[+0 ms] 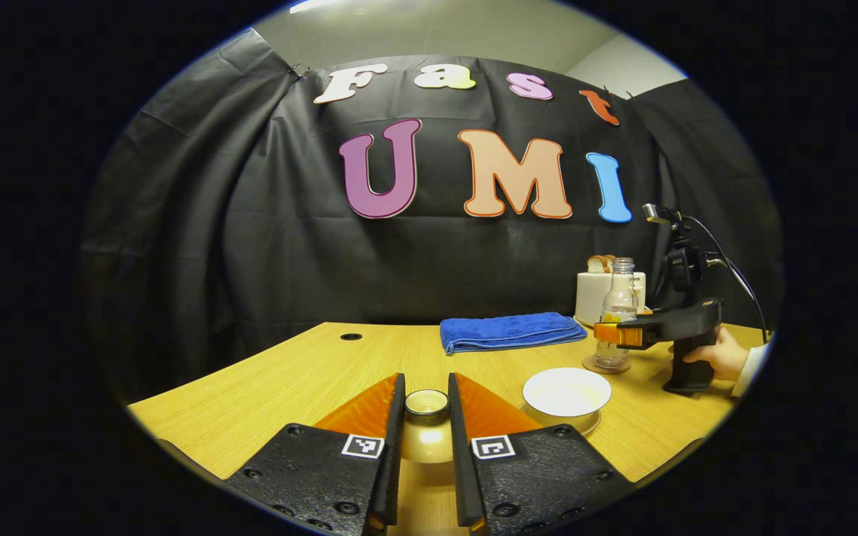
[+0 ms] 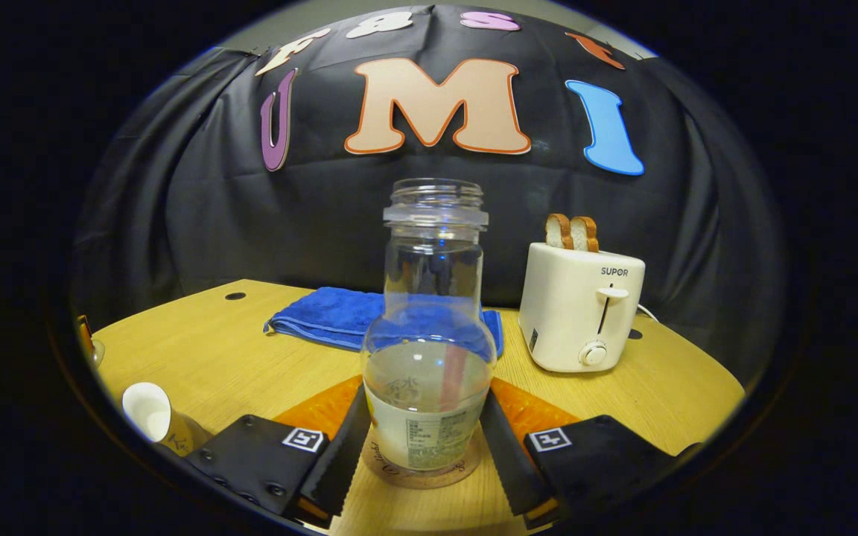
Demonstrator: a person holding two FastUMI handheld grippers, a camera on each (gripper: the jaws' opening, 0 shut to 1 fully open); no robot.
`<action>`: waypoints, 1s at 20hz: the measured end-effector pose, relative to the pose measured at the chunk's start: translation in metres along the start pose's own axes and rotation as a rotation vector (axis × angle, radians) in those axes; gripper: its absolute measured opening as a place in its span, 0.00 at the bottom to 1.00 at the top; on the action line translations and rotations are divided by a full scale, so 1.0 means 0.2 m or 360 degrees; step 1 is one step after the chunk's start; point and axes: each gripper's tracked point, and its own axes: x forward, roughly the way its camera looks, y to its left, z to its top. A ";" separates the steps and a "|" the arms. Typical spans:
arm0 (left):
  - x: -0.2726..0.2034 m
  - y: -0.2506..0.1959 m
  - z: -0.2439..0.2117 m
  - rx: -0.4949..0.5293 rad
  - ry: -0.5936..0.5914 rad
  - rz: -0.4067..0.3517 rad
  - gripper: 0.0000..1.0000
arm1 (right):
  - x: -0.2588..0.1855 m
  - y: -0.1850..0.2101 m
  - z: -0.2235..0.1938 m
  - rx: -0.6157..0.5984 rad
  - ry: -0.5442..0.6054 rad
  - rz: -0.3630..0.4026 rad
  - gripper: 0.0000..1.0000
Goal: Open the teacup lid with one hand, grasp the water bottle and pour water into the teacup with the other hand; after pouring, place the water bottle on the coaster and then close the teacup lid.
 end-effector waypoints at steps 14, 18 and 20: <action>0.05 -0.13 0.00 -0.0005 0.0002 -0.0134 0.28 | -0.28 -0.16 0.02 0.0082 -0.0201 -0.0011 0.98; 0.13 -0.24 -0.01 -0.0004 0.0004 -0.0205 0.28 | -0.38 -0.19 0.04 0.0074 -0.0249 -0.0007 0.99; 0.16 -0.31 -0.01 -0.0005 0.0003 -0.0235 0.28 | -0.42 -0.23 0.04 0.0085 -0.0261 -0.0004 0.98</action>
